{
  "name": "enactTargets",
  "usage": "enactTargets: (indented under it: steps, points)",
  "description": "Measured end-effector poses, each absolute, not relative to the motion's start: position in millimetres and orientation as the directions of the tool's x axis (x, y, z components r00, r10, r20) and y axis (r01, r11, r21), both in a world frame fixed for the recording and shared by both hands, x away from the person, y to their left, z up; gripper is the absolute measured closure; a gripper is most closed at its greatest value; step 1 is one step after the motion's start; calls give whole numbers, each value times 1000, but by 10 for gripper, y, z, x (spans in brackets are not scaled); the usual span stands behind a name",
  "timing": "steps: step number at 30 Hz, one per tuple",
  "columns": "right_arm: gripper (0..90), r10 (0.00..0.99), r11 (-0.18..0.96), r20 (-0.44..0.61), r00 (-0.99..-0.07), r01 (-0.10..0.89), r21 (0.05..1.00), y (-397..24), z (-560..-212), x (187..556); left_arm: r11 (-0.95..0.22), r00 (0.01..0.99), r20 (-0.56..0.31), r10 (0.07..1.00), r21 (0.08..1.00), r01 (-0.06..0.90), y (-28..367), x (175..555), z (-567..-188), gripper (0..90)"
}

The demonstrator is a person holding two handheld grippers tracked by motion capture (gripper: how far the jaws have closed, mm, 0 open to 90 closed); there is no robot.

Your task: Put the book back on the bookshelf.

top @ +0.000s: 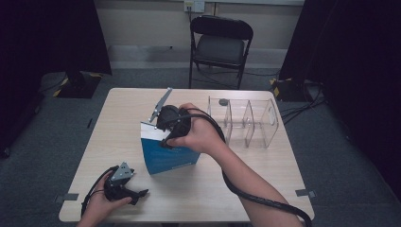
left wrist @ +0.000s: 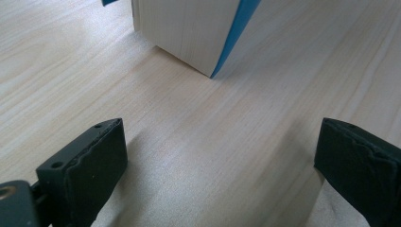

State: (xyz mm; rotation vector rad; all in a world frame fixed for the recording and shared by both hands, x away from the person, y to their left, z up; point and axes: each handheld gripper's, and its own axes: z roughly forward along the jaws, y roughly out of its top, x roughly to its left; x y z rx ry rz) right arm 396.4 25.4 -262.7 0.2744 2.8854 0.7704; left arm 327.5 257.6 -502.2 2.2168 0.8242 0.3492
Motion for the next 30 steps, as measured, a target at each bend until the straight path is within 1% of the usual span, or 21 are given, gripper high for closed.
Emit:
enactTargets:
  steps: [2,8,13,16,18,23,26,28,30]
  points:
    - [543,201,853,-96,-975,125,507,269,-2627,3988,-525,757,-1,653,720,454,2576,3275,-5022,27]
    - [531,200,856,-86,-976,132,499,297,-2619,4036,-525,757,-1,653,720,454,2575,3274,-5023,27]
    - [502,192,851,-101,-976,114,513,312,-2631,4090,-524,755,-3,655,718,458,2576,3271,-5022,27]
    - [475,182,863,-110,-977,106,494,344,-2665,4087,-523,755,-4,656,719,458,2575,3271,-5023,27]
    - [478,176,869,-114,-978,100,484,356,-2663,4097,-523,755,-4,655,719,457,2576,3272,-5023,27]
    - [476,189,861,-103,-977,115,495,350,-2679,4135,-524,755,-3,655,719,457,2576,3272,-5023,27]
    - [501,201,861,-107,-974,123,493,358,-2674,4133,-524,755,-3,655,719,457,2576,3272,-5023,27]
    - [538,206,858,-100,-973,131,496,349,-2667,4138,-523,755,-4,656,719,458,2576,3271,-5023,27]
    - [587,225,848,-69,-972,160,506,334,-2658,4131,-523,755,-3,656,719,458,2576,3272,-5023,27]
